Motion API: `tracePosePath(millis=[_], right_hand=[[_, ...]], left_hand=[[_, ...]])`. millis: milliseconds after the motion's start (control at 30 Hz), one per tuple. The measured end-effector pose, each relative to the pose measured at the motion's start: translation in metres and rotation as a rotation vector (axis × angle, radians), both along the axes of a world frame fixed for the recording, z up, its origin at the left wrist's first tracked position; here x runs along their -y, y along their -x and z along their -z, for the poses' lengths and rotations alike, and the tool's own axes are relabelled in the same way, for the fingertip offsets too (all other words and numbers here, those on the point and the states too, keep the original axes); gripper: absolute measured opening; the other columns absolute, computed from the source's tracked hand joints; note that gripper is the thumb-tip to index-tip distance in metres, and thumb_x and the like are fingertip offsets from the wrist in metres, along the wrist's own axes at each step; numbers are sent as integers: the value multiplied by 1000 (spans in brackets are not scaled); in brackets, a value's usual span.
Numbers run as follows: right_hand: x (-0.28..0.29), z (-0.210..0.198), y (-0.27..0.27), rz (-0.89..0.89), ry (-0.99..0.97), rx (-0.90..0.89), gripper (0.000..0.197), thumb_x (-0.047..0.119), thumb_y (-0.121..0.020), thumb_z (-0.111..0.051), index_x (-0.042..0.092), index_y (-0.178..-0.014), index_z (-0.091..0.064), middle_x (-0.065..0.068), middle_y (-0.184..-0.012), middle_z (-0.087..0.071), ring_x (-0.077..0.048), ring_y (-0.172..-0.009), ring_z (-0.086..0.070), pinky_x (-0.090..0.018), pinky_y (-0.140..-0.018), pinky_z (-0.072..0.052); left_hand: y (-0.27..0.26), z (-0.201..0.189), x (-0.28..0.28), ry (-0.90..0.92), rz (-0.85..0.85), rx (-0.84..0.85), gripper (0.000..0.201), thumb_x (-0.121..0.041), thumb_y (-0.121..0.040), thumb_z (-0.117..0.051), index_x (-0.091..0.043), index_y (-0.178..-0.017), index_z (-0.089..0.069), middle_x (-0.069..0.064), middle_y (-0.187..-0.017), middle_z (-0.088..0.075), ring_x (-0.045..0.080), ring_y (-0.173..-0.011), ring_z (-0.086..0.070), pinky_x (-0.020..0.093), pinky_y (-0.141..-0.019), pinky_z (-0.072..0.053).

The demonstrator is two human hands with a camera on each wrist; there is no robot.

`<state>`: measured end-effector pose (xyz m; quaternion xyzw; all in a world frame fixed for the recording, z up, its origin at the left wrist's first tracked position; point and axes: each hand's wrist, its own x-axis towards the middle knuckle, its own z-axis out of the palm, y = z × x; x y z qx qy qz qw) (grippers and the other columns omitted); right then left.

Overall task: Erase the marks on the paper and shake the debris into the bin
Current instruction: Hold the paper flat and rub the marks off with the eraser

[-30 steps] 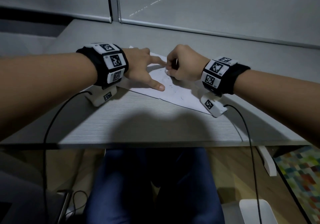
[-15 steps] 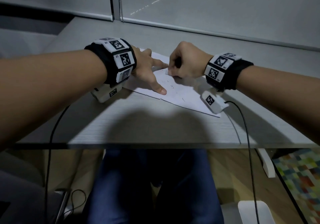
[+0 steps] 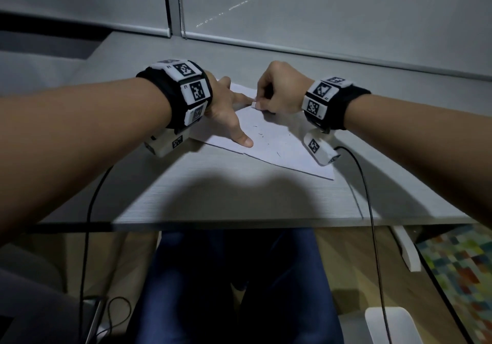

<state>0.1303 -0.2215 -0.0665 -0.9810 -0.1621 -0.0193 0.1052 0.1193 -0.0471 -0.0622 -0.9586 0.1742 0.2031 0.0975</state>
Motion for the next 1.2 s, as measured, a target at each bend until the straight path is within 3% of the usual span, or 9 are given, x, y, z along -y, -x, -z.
tracePosePath(millis=[100, 233, 400, 500, 667, 733, 867, 1033, 1200], right_hand=[[-7, 3, 3, -22, 12, 6, 13, 18, -85, -78, 10, -75, -78, -2, -70, -73, -13, -62, -64, -30, -65, -57], [-16, 11, 20, -133, -13, -40, 13, 16, -84, -73, 11, -72, -74, 6, -60, -68, -1, -52, -59, -14, -57, -44], [-8, 6, 3, -3, -41, 1, 15, 21, -86, -80, 11, -75, -77, 6, -63, -68, -8, -56, -61, -23, -59, -48], [-13, 6, 8, -36, -18, 8, 14, 19, -86, -76, 13, -74, -73, 5, -65, -68, -10, -59, -63, -31, -65, -58], [-15, 5, 45, -244, -18, -100, 9, 13, -86, -71, 10, -78, -73, 12, -57, -66, 0, -54, -61, -14, -59, -48], [-11, 4, 42, -233, -5, -83, 10, 19, -86, -75, 12, -79, -76, 10, -62, -69, -2, -57, -63, -17, -62, -52], [-2, 2, 28, -120, -10, -20, 14, 25, -86, -78, 15, -76, -75, 1, -70, -75, -13, -64, -69, -34, -69, -63], [-4, 5, 48, -255, -23, -85, 11, 17, -88, -75, 10, -80, -75, 7, -63, -70, 0, -57, -62, -9, -60, -46], [5, 2, 32, -152, -8, -37, 16, 26, -88, -78, 15, -77, -76, 7, -64, -70, -1, -54, -59, -20, -61, -47]], left_hand=[[0, -1, 0, -3, 10, 9, 126, -102, -59, -61, -62, -162, 1, 9, -155, -27, 46, -149, -31, 57, -109, -38], [-2, 1, -2, -9, 28, 20, 120, -102, -60, -59, -62, -161, -8, 11, -148, -29, 46, -147, -33, 56, -111, -35], [-3, 3, -3, 0, 15, 5, 129, -104, -55, -58, -62, -162, 1, 10, -153, -27, 47, -147, -33, 57, -108, -38], [-3, 3, -3, 9, 17, 9, 127, -105, -54, -58, -64, -160, -3, 11, -151, -28, 46, -145, -34, 57, -108, -37], [-5, 4, -3, 20, 30, -19, 119, -106, -46, -59, -67, -152, -21, 9, -131, -30, 46, -136, -40, 54, -112, -37], [-4, 4, -2, 19, 27, -18, 123, -108, -43, -58, -70, -152, -16, 11, -139, -30, 47, -140, -38, 55, -112, -36], [-2, 2, -1, 20, 3, -1, 131, -107, -49, -57, -66, -159, 2, 14, -160, -21, 48, -150, -29, 57, -113, -33], [-2, 3, -1, 30, 16, -16, 128, -111, -34, -53, -76, -150, -11, 12, -137, -30, 48, -141, -37, 55, -107, -36], [-1, 3, 1, 5, 11, -7, 143, -112, -36, -51, -66, -159, 6, 14, -157, -22, 49, -149, -30, 60, -112, -33]])
